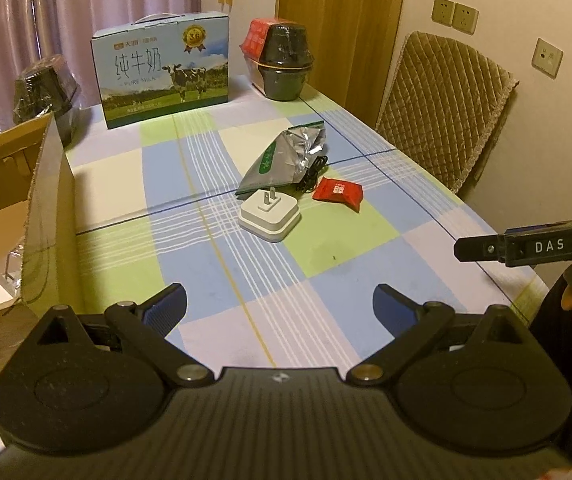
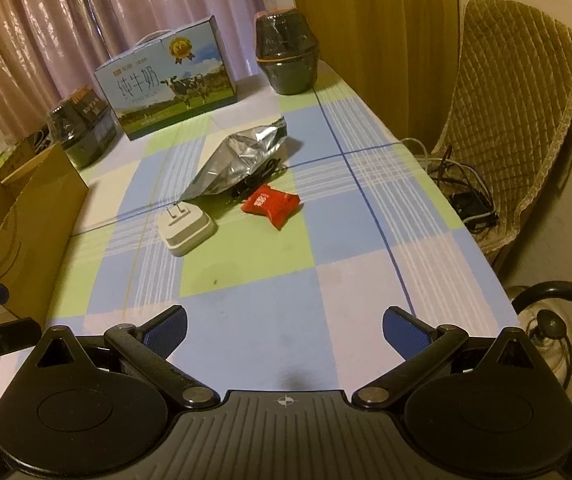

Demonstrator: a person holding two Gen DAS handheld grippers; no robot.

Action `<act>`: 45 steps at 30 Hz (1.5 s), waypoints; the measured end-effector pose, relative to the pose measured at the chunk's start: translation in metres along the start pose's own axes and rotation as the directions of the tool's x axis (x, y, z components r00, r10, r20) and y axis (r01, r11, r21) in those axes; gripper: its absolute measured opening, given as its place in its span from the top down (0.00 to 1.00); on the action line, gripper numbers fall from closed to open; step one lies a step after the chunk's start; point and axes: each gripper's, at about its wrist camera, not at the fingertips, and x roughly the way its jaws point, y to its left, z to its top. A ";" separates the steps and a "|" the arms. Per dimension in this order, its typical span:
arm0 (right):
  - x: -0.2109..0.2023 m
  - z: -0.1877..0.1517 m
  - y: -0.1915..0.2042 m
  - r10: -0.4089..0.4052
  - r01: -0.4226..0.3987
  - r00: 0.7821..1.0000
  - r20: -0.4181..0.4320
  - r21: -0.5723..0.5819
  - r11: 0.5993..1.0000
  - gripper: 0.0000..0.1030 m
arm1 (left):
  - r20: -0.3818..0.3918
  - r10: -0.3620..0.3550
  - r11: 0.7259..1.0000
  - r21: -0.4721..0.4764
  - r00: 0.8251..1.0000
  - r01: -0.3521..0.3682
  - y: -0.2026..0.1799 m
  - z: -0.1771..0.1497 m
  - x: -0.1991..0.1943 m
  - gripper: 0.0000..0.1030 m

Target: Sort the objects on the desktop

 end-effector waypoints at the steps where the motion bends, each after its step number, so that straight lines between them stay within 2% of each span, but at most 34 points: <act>1: 0.002 0.000 0.001 -0.002 0.002 1.000 -0.003 -0.001 1.000 0.02 | -0.002 -0.003 1.000 -0.001 1.000 0.003 0.001 0.000 0.002 0.05; 9: 0.016 0.010 0.001 0.011 -0.011 1.000 0.000 -0.045 0.999 0.02 | -0.026 -0.025 1.000 0.002 0.999 0.025 0.006 0.007 0.022 0.05; 19: 0.047 0.030 -0.003 0.044 -0.043 0.999 0.001 -0.220 0.975 0.02 | -0.039 -0.042 0.997 0.065 0.998 0.045 0.014 0.029 0.064 0.05; 25: 0.075 0.044 -0.007 0.080 -0.076 0.997 -0.004 -0.367 0.927 0.02 | -0.059 -0.048 0.993 0.101 0.997 0.054 0.018 0.043 0.099 0.05; 31: 0.102 0.053 -0.012 0.128 -0.135 0.991 -0.044 -0.453 0.881 0.02 | -0.080 -0.029 0.989 0.142 0.996 0.041 0.019 0.053 0.135 0.06; 36: 0.119 0.059 -0.013 0.169 -0.186 0.982 -0.079 -0.492 0.850 0.02 | -0.093 -0.034 0.982 0.180 0.995 0.051 0.015 0.059 0.161 0.08; 45: 0.148 0.070 -0.011 0.203 -0.232 0.972 -0.117 -0.580 0.781 0.05 | -0.121 -0.038 0.968 0.242 0.992 0.066 0.014 0.066 0.199 0.10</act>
